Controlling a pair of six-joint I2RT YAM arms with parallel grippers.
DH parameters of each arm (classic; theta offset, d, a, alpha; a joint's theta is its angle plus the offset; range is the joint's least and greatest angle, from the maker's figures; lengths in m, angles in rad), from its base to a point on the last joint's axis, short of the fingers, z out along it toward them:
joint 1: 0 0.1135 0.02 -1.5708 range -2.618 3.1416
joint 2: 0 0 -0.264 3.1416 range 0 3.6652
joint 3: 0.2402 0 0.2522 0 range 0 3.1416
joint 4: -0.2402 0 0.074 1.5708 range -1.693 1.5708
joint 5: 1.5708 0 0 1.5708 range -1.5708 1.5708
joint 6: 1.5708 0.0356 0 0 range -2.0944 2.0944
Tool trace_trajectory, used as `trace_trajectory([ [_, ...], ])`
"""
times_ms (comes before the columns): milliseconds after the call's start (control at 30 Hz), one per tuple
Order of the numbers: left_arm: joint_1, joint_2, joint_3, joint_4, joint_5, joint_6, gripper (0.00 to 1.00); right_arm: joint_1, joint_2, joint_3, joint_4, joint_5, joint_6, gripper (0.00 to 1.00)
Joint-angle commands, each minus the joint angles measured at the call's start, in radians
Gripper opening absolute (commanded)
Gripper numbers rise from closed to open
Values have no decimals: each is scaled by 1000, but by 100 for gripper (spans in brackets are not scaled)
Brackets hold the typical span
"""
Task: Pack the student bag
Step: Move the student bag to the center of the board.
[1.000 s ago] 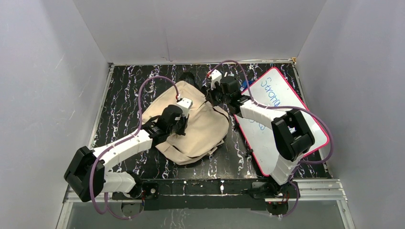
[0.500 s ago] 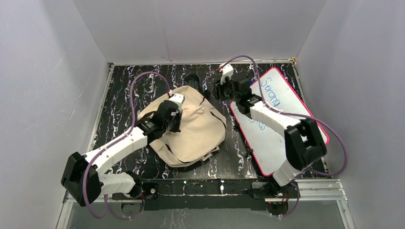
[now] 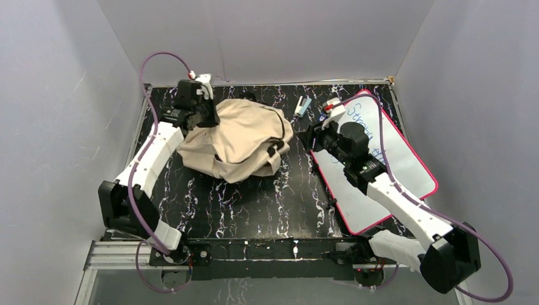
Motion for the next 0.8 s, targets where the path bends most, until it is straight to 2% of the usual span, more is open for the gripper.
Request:
trace_trajectory([
  [0, 178, 29, 166, 90, 78, -5, 0, 0, -110, -56, -67, 26, 74, 56],
  [200, 320, 118, 290, 70, 144, -60, 0, 1, -206, -127, -157, 34, 136, 56],
  [367, 334, 133, 200, 151, 355, -107, 0, 1, -231, -128, -278, 69, 192, 61],
  [433, 303, 132, 151, 172, 394, -115, 0, 0, -227, -118, -326, 88, 207, 63],
  [667, 87, 164, 100, 215, 345, -147, 0, 0, -180, -61, -452, 106, 253, 68],
  [767, 62, 177, 99, 224, 335, -154, 0, -1, -160, -44, -487, 108, 266, 76],
])
